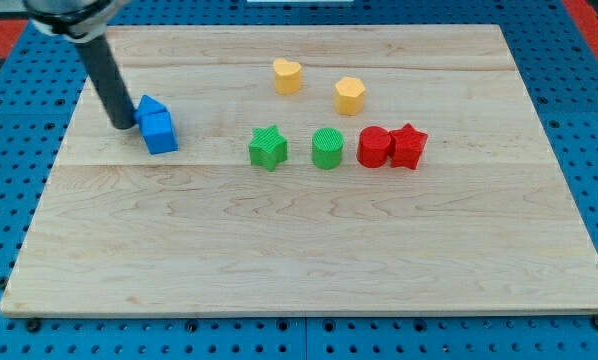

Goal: Slightly push the cube towards right

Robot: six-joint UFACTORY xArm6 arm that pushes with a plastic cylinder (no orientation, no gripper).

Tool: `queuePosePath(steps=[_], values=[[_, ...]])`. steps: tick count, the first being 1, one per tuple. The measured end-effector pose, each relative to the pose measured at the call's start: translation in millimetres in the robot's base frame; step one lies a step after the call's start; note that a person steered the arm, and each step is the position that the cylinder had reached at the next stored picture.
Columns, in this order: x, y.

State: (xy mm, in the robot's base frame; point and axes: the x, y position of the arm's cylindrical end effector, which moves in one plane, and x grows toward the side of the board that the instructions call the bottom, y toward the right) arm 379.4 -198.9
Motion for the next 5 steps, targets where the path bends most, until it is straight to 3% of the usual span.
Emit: queuePosePath(steps=[3, 4, 5], values=[[-34, 16], [-27, -24], [20, -13]])
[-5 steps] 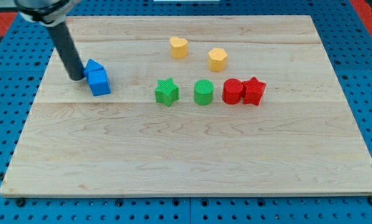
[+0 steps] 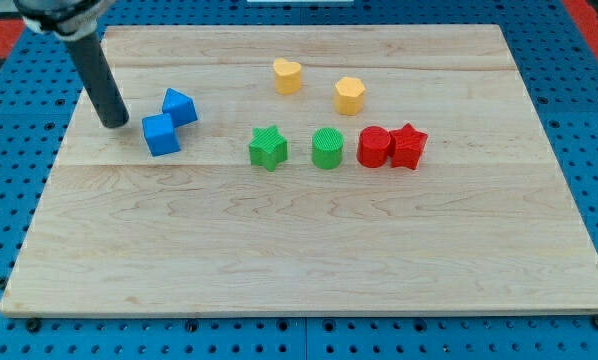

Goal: Slightly push the cube towards right

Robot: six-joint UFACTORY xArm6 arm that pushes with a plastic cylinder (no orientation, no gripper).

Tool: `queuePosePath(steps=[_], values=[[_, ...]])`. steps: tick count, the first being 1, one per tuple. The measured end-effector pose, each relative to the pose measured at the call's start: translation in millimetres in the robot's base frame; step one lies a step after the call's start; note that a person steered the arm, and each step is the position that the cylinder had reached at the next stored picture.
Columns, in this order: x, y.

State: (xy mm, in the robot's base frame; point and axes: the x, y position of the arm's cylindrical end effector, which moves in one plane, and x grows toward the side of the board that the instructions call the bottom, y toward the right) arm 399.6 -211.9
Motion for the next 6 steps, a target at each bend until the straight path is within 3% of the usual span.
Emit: queuePosePath(steps=[2, 4, 6], values=[[26, 43], [-37, 31], [-60, 47]])
